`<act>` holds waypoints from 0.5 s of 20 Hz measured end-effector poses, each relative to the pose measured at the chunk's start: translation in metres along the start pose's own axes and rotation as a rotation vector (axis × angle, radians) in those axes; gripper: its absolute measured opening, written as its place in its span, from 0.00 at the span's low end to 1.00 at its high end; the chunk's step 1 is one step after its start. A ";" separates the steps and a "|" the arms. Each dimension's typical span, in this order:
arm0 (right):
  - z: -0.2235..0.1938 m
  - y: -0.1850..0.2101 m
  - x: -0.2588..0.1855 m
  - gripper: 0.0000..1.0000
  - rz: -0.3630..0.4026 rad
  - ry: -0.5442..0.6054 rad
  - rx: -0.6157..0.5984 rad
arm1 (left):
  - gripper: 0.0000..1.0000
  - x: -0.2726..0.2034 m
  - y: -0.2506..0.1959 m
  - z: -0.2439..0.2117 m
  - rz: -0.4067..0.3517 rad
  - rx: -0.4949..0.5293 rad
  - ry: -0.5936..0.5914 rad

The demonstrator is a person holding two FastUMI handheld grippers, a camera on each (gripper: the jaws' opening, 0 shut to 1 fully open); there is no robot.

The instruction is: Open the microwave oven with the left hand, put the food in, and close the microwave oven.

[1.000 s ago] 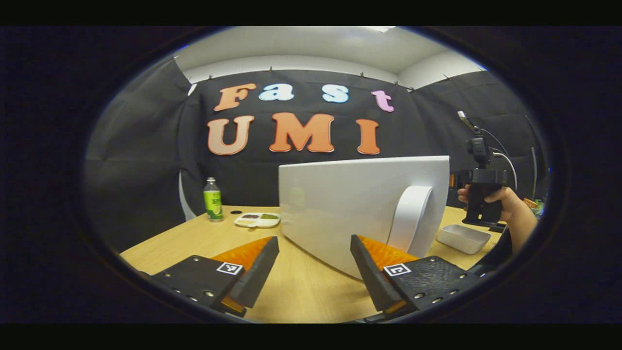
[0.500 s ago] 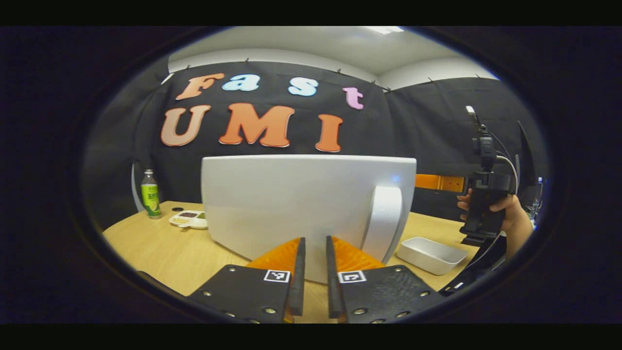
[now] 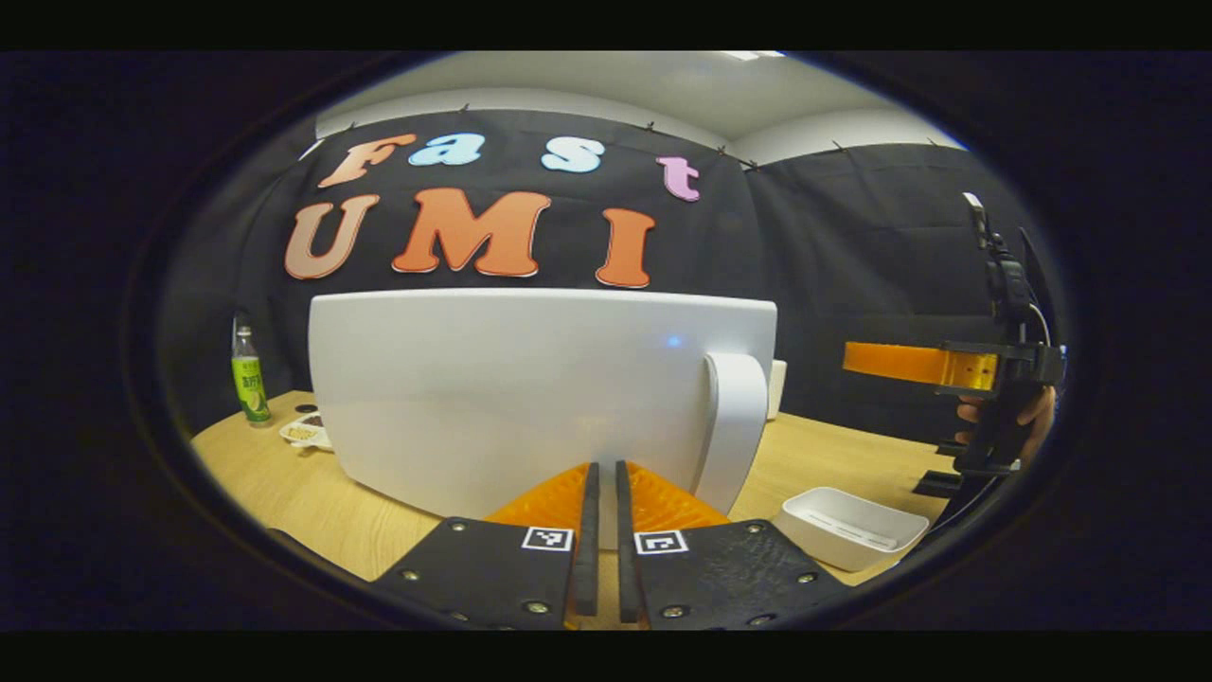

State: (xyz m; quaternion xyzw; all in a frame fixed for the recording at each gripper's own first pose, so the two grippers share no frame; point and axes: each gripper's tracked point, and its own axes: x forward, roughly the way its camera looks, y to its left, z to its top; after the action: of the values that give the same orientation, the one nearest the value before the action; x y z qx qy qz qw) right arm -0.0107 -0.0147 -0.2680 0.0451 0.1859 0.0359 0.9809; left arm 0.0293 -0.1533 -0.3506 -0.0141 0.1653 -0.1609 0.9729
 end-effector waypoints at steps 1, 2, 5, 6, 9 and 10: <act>-0.001 -0.003 -0.003 0.94 -0.002 0.002 -0.004 | 0.09 0.008 -0.002 0.000 0.003 -0.009 0.006; 0.000 -0.005 -0.004 0.94 -0.004 0.001 -0.009 | 0.09 0.016 -0.001 0.003 0.009 -0.007 0.006; 0.001 -0.015 -0.010 0.94 -0.018 0.001 -0.020 | 0.09 0.041 0.001 0.010 0.032 0.028 0.003; 0.001 -0.018 -0.012 0.94 -0.022 0.002 -0.020 | 0.11 0.048 0.002 0.012 0.039 0.036 0.002; -0.003 -0.025 -0.013 0.94 -0.029 0.015 -0.015 | 0.09 0.069 0.000 0.010 0.052 0.058 0.012; -0.005 -0.028 -0.014 0.94 -0.033 0.021 -0.010 | 0.09 0.075 0.000 0.010 0.058 0.069 0.012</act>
State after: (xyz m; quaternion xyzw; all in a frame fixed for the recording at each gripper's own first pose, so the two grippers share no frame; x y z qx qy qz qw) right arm -0.0241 -0.0429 -0.2705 0.0366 0.1970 0.0212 0.9795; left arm 0.0999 -0.1775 -0.3651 0.0253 0.1660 -0.1383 0.9761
